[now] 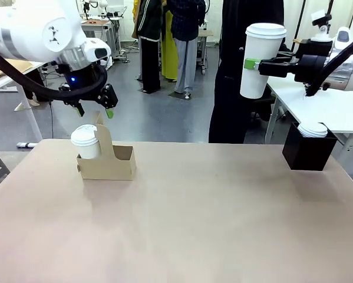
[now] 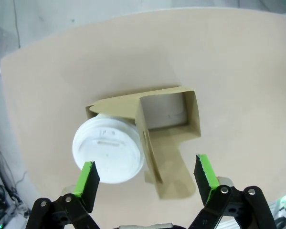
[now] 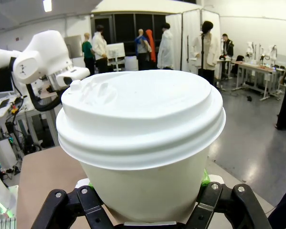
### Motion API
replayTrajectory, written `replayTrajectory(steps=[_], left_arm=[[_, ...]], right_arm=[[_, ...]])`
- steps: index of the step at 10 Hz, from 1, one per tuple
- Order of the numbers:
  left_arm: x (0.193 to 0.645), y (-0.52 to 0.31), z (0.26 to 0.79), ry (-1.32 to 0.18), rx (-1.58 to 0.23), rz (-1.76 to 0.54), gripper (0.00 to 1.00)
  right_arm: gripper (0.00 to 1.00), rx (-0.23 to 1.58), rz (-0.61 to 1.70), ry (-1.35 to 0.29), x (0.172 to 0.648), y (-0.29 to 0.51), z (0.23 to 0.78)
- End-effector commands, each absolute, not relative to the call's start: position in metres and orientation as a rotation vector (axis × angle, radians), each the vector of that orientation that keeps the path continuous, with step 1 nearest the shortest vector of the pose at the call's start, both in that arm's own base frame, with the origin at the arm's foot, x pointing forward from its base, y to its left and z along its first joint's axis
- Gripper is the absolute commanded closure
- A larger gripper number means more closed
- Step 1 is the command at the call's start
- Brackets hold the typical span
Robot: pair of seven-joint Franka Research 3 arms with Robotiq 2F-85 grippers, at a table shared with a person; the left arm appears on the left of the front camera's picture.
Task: Pour a drink into a cup and package it in a carrier.
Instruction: Position the Cup Carrier in the center of the table.
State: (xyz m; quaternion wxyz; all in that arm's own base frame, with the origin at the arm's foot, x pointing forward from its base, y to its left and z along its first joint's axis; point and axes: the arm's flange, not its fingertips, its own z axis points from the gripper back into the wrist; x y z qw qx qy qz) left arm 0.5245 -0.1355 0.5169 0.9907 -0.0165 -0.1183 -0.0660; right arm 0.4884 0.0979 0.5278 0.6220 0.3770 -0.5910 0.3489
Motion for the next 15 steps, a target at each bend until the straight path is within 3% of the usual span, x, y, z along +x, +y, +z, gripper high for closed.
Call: replayTrajectory(steps=[1, 2, 5, 6, 9, 10, 15], left_arm=[[0.5327, -0.1426, 0.5121, -0.211, 0.002, -0.075, 0.0], [0.5336, -0.1422, 0.5083, -0.223, -0.002, -0.06, 0.0], [0.5345, -0.1389, 0.5069, -0.215, 0.017, -0.051, 0.87], [0.5335, -0.1398, 0.5067, -0.22, 0.012, -0.052, 1.0], [0.5347, -0.1349, 0.5055, -0.217, -0.005, -0.054, 0.96], [0.5357, -0.1355, 0.5051, -0.218, -0.011, -0.057, 1.0], [0.5347, -0.1376, 0.5027, -0.212, -0.017, -0.073, 1.0]], right_arm=[[0.2, 0.874, 0.791, -1.365, 0.491, 0.1003, 0.5336], [0.2, 0.874, 0.791, -1.365, 0.491, 0.1003, 0.5336], [0.2, 0.874, 0.791, -1.365, 0.491, 0.1003, 0.5336], [0.2, 0.874, 0.791, -1.365, 0.491, 0.1003, 0.5336], [0.2, 0.874, 0.791, -1.365, 0.491, 0.1003, 0.5336], [0.2, 0.874, 0.791, -1.365, 0.491, 0.1003, 0.5336], [0.2, 0.874, 0.791, -1.365, 0.491, 0.1003, 0.5336]])
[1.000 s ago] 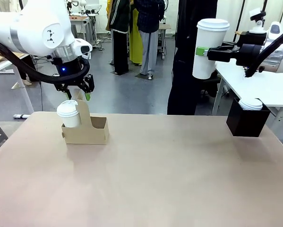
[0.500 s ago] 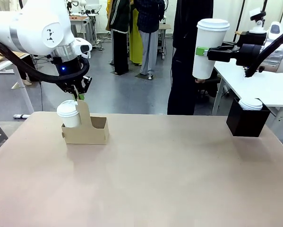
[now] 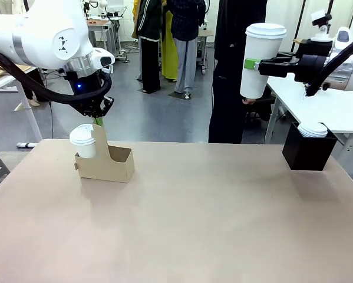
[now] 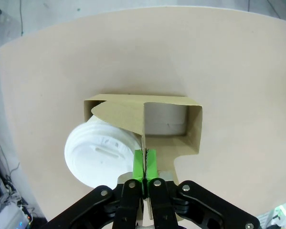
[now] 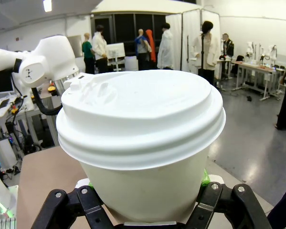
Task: Pour a drink into a cup and package it in a carrier.
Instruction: Position the Cup Carrier in the center of the table.
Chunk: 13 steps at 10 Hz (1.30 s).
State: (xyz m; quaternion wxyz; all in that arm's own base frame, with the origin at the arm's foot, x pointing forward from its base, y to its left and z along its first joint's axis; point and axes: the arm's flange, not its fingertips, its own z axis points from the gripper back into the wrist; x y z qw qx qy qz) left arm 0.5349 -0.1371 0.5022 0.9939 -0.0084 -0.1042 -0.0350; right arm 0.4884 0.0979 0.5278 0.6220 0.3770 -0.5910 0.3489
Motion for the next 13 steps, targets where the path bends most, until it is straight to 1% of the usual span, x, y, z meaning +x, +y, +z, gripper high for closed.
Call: replayTrajectory(steps=[1, 2, 3, 5, 6, 8, 10, 12, 13], left_arm=[[0.535, -0.138, 0.503, -0.212, -0.017, -0.073, 1.0], [0.535, -0.137, 0.502, -0.209, -0.017, -0.07, 0.98], [0.523, -0.133, 0.513, -0.252, -0.058, -0.056, 0.98], [0.49, -0.145, 0.552, -0.278, -0.083, 0.037, 0.98], [0.472, -0.158, 0.565, -0.276, -0.106, 0.057, 0.98], [0.434, -0.195, 0.581, -0.281, -0.089, 0.085, 0.98], [0.38, -0.246, 0.587, -0.366, -0.085, 0.086, 0.98], [0.353, -0.291, 0.573, -0.376, -0.051, 0.048, 0.98], [0.347, -0.317, 0.564, -0.349, -0.049, 0.014, 0.98]], right_arm=[[0.2, 0.874, 0.791, -1.365, 0.491, 0.1, 0.534], [0.2, 0.874, 0.791, -1.365, 0.491, 0.1, 0.534], [0.2, 0.874, 0.791, -1.365, 0.491, 0.1, 0.534], [0.2, 0.874, 0.791, -1.365, 0.491, 0.1, 0.534], [0.2, 0.874, 0.791, -1.365, 0.491, 0.1, 0.534], [0.2, 0.874, 0.791, -1.365, 0.491, 0.1, 0.534], [0.2, 0.874, 0.791, -1.365, 0.491, 0.1, 0.534], [0.2, 0.874, 0.791, -1.365, 0.491, 0.1, 0.534], [0.2, 0.874, 0.791, -1.365, 0.491, 0.1, 0.534]])
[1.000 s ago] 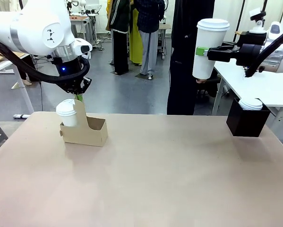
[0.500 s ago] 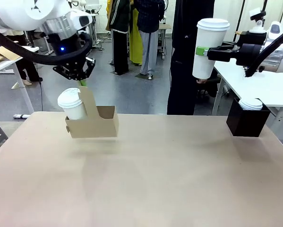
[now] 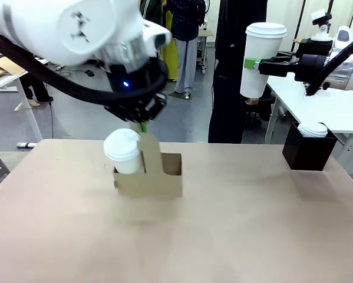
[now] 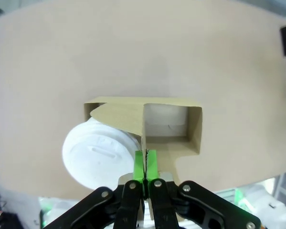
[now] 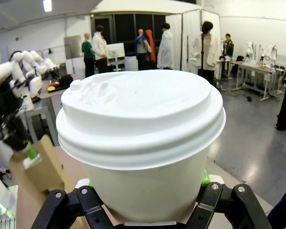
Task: Pour a drink into a cup and package it in a carrier.
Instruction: Position the Cup Carrier in the center of the table.
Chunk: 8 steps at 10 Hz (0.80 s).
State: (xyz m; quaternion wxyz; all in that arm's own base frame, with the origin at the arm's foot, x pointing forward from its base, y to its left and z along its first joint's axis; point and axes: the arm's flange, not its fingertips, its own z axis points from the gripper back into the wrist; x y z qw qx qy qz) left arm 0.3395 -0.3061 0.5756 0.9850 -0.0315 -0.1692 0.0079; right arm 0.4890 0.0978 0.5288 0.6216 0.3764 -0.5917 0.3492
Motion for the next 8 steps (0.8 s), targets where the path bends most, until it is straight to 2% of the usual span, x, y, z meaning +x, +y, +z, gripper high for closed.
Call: replayTrajectory(steps=[1, 3, 8], left_arm=[[0.343, -0.337, 0.557, -0.343, -0.045, -0.003, 0.98], [0.339, -0.373, 0.546, -0.322, -0.083, -0.047, 0.98], [0.361, -0.411, 0.52, -0.242, -0.059, 0.017, 0.98]], right_arm=[[0.2, 0.874, 0.791, -1.365, 0.491, 0.1, 0.534], [0.2, 0.874, 0.791, -1.365, 0.491, 0.1, 0.534], [0.2, 0.874, 0.791, -1.365, 0.491, 0.1, 0.534]])
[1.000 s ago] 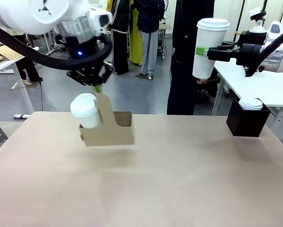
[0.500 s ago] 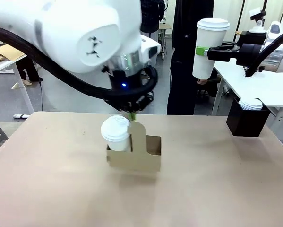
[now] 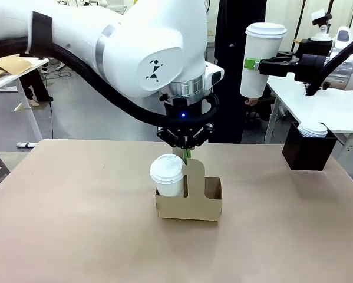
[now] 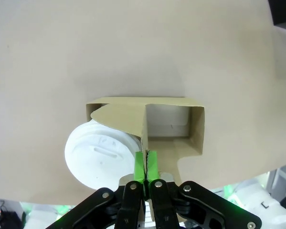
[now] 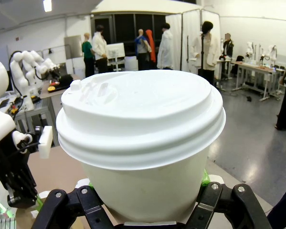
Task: Pour a drink into a cup and package it in a carrier.
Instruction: Position the Cup Carrier in the center of the table.
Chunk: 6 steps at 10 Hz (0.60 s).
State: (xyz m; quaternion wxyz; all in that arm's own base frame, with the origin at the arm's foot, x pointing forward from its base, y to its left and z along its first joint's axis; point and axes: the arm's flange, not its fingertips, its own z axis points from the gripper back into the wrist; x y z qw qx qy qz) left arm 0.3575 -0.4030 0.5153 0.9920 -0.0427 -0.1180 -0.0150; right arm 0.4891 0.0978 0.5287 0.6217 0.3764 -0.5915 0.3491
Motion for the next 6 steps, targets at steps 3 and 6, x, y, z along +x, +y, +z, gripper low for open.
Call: replayTrajectory(steps=[3, 6], left_arm=[[0.371, -0.411, 0.501, -0.222, -0.041, 0.063, 0.98], [0.372, -0.41, 0.486, -0.227, -0.038, 0.041, 0.98]], right_arm=[[0.2, 0.874, 0.791, -1.365, 0.491, 0.1, 0.534], [0.2, 0.874, 0.791, -1.365, 0.491, 0.1, 0.534]])
